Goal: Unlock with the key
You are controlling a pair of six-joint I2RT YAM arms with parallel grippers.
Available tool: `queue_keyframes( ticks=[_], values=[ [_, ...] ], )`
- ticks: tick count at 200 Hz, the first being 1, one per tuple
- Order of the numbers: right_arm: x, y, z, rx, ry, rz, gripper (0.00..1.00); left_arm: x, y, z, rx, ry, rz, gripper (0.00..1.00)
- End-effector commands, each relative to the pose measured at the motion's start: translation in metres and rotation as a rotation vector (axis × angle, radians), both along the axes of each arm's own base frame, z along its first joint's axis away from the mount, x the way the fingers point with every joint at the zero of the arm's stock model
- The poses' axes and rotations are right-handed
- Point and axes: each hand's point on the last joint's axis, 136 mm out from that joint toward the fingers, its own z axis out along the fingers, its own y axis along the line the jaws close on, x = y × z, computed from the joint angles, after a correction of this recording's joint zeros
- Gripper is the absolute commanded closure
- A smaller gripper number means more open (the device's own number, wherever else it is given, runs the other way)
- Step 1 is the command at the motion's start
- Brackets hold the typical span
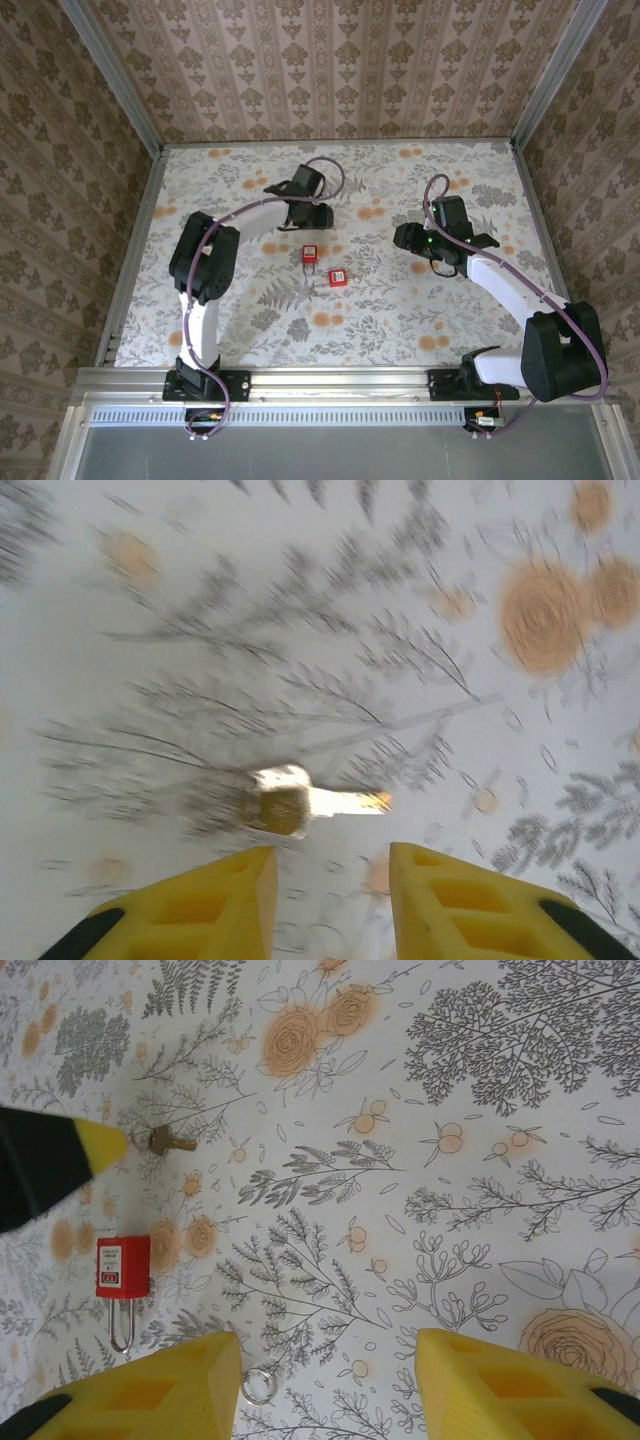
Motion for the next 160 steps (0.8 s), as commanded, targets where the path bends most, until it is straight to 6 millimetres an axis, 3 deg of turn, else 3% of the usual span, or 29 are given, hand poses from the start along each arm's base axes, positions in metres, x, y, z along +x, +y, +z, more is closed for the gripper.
queue_keyframes(
  ticks=[1,61,128,160],
  values=[
    [-0.002,0.003,-0.003,0.022,0.001,0.020,0.49,0.008,0.017,0.014,0.073,-0.040,-0.019,0.66],
    [-0.005,0.003,0.004,0.020,-0.006,0.029,0.49,0.018,0.018,-0.016,0.094,0.017,-0.046,0.72],
    [-0.003,0.003,0.009,0.024,-0.015,0.030,0.49,0.015,0.012,-0.026,0.072,0.040,-0.066,0.77],
    [-0.004,0.004,0.011,0.025,-0.017,0.032,0.49,0.012,0.009,-0.029,0.052,0.046,-0.065,0.89]
  ],
)
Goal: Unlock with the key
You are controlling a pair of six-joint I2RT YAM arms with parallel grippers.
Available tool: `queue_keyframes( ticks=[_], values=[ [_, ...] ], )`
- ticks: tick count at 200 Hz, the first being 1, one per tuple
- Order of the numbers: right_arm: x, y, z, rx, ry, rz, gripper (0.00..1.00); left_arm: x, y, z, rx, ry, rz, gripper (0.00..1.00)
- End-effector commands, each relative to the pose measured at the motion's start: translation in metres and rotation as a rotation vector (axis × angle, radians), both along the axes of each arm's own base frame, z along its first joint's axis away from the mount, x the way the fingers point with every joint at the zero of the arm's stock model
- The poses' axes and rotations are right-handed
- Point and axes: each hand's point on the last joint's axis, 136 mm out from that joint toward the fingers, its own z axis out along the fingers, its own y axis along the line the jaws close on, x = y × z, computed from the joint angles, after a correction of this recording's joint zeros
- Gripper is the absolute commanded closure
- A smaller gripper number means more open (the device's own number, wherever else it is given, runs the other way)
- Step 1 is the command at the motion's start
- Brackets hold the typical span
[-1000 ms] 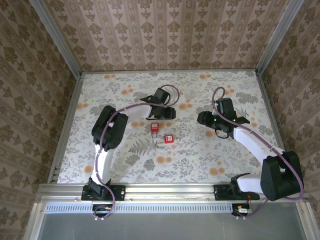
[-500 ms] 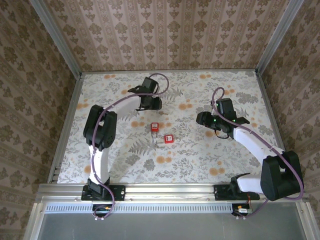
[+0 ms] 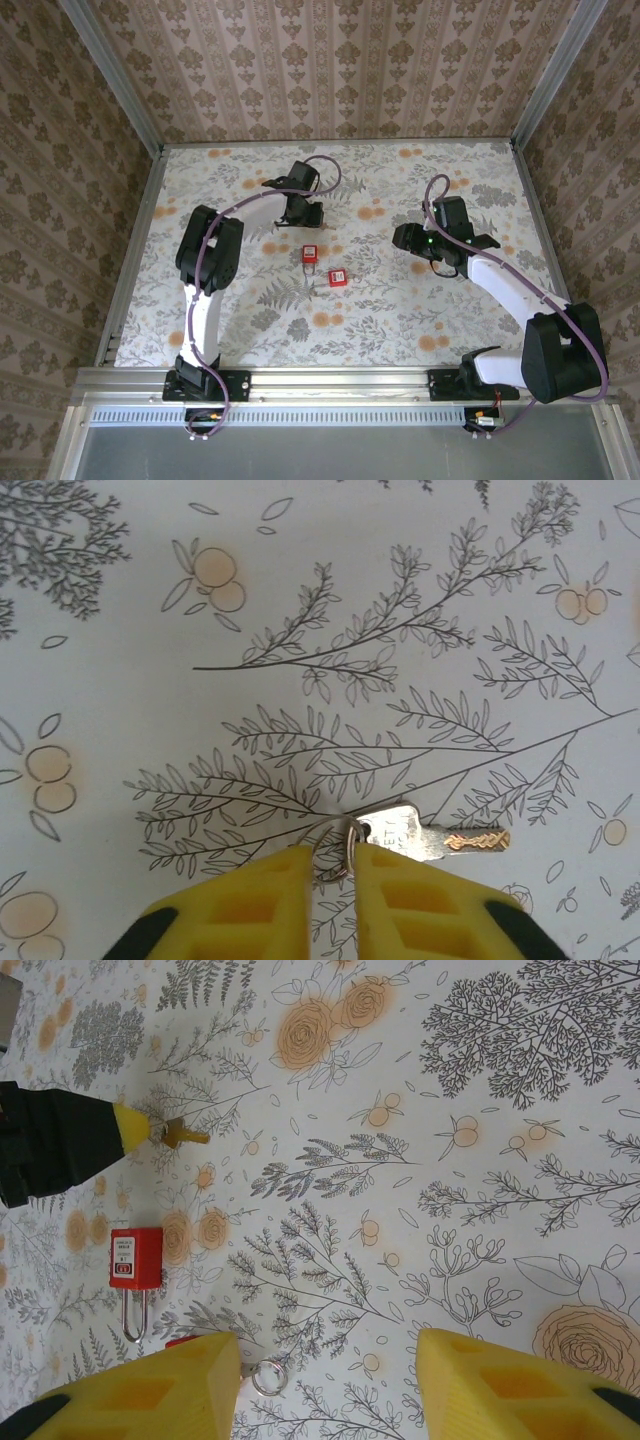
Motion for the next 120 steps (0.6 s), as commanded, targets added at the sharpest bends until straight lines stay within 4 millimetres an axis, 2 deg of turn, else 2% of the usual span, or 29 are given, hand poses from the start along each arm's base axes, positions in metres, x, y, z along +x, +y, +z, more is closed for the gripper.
queue_keyframes(
  ticks=[1,34,51,74,120],
  values=[
    [-0.002,0.001,0.009,0.004,-0.015,0.016,0.49,0.000,-0.004,-0.002,-0.021,0.003,-0.017,0.89],
    [-0.004,0.000,0.013,0.005,-0.023,0.017,0.49,-0.004,0.000,0.000,-0.023,-0.018,-0.006,0.96],
    [-0.005,0.000,0.015,0.005,-0.029,0.013,0.49,-0.006,0.001,0.000,-0.020,-0.018,-0.006,0.97],
    [-0.006,0.000,0.014,0.009,-0.029,0.014,0.48,-0.007,0.002,0.005,-0.023,-0.036,-0.015,0.83],
    [-0.006,-0.001,0.010,0.004,-0.022,0.013,0.48,-0.004,-0.003,0.026,-0.068,-0.082,-0.038,0.75]
  ],
)
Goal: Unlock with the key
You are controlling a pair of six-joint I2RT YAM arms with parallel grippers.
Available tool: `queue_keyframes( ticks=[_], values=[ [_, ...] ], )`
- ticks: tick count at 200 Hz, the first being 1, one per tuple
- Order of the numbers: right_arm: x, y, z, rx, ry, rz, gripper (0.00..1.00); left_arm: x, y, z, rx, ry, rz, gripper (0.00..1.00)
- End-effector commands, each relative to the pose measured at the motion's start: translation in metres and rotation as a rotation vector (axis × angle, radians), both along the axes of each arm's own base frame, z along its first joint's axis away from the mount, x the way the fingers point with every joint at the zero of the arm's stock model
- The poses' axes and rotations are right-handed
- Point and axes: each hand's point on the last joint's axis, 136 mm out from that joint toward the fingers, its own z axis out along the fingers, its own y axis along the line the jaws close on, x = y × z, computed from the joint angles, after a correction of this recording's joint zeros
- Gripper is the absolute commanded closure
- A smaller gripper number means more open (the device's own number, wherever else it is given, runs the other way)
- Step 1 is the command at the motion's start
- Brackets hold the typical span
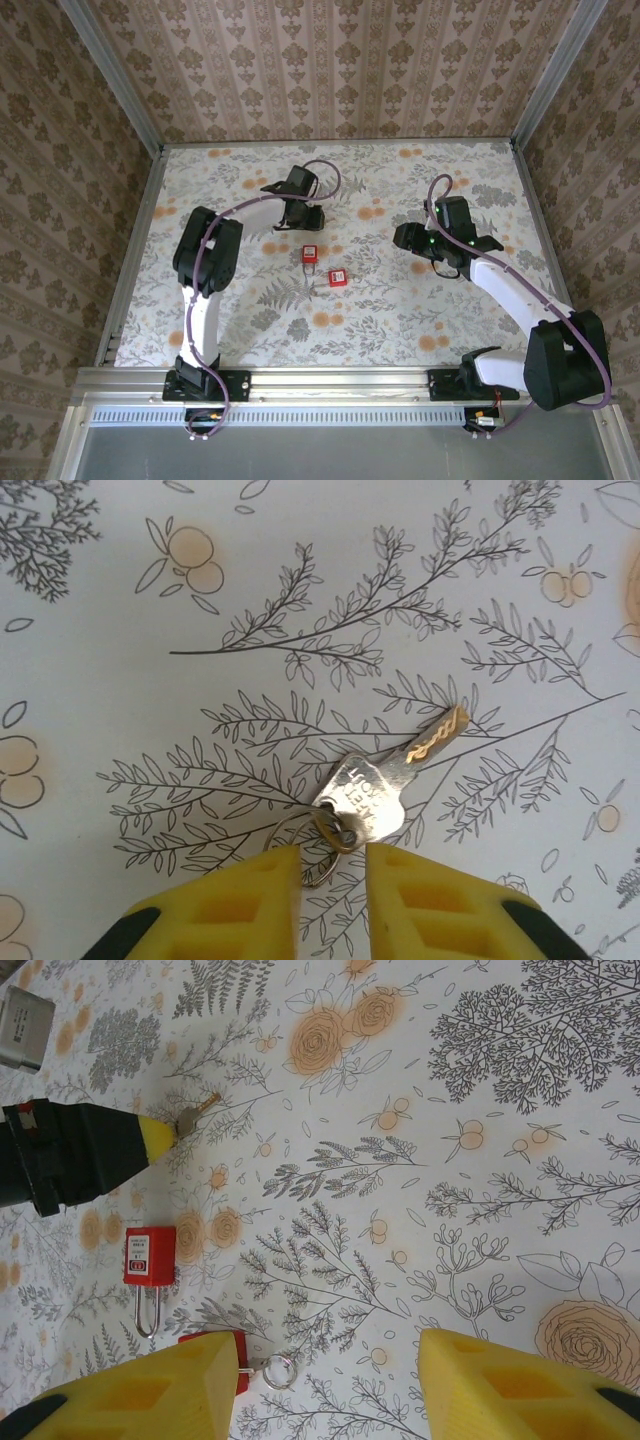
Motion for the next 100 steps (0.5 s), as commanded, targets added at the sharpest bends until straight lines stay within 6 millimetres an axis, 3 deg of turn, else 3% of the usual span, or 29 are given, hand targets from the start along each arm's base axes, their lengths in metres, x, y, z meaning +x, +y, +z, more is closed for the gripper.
queue_keyframes(
  ticks=[1,37,100],
  values=[
    [-0.003,0.000,0.001,-0.001,-0.003,0.012,0.48,0.002,-0.001,0.029,-0.037,-0.058,-0.020,0.75],
    [-0.001,0.000,-0.004,-0.002,0.005,0.012,0.48,0.008,0.006,0.029,-0.027,-0.069,-0.015,0.73],
    [0.000,0.000,-0.004,0.000,0.007,0.012,0.47,0.009,0.009,0.004,-0.007,-0.013,-0.003,0.72]
  ],
)
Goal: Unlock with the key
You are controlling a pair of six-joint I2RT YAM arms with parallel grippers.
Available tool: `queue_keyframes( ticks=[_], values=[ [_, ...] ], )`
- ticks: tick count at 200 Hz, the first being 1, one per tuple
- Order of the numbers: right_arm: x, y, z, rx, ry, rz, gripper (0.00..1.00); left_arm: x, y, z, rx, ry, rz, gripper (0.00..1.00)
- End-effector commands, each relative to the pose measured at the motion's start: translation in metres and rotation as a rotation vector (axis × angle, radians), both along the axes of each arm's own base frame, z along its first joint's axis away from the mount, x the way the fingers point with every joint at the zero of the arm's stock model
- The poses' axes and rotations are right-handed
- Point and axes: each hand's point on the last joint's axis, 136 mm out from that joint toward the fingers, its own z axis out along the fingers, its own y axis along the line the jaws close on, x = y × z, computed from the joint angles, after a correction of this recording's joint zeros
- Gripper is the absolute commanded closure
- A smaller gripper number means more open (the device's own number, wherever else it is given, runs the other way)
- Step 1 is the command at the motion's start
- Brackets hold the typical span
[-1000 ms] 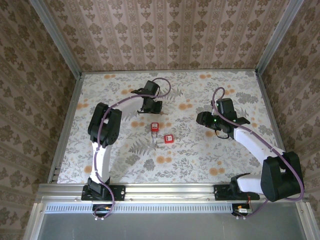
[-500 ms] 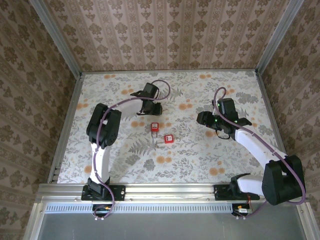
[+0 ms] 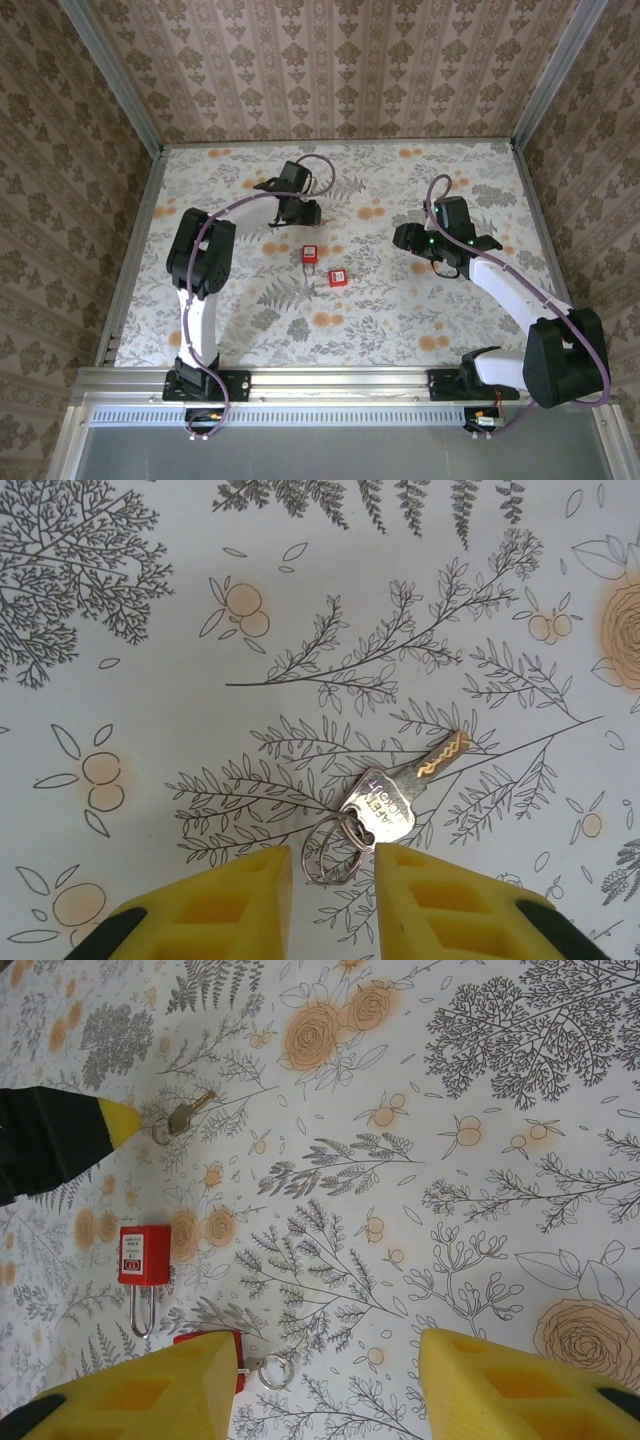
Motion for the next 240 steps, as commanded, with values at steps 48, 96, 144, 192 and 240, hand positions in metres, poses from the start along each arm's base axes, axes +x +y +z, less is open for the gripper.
queue_keyframes(
  ticks=[48,96,144,192,240],
  values=[
    [0.000,0.001,0.001,0.006,-0.004,0.011,0.47,-0.004,-0.007,-0.020,-0.027,0.059,-0.019,0.73],
    [-0.002,0.000,0.002,0.007,-0.006,0.010,0.48,-0.004,-0.012,-0.016,-0.044,0.055,-0.027,0.90],
    [-0.005,-0.002,0.006,-0.001,-0.016,0.002,0.48,-0.015,-0.035,0.008,-0.079,0.022,-0.064,1.00],
    [-0.009,-0.006,0.005,-0.009,-0.016,-0.012,0.48,-0.059,-0.086,0.033,-0.165,-0.004,-0.139,1.00],
    [-0.018,-0.015,0.004,-0.035,-0.021,-0.048,0.48,-0.116,-0.154,0.033,-0.342,0.045,-0.200,1.00]
  ],
)
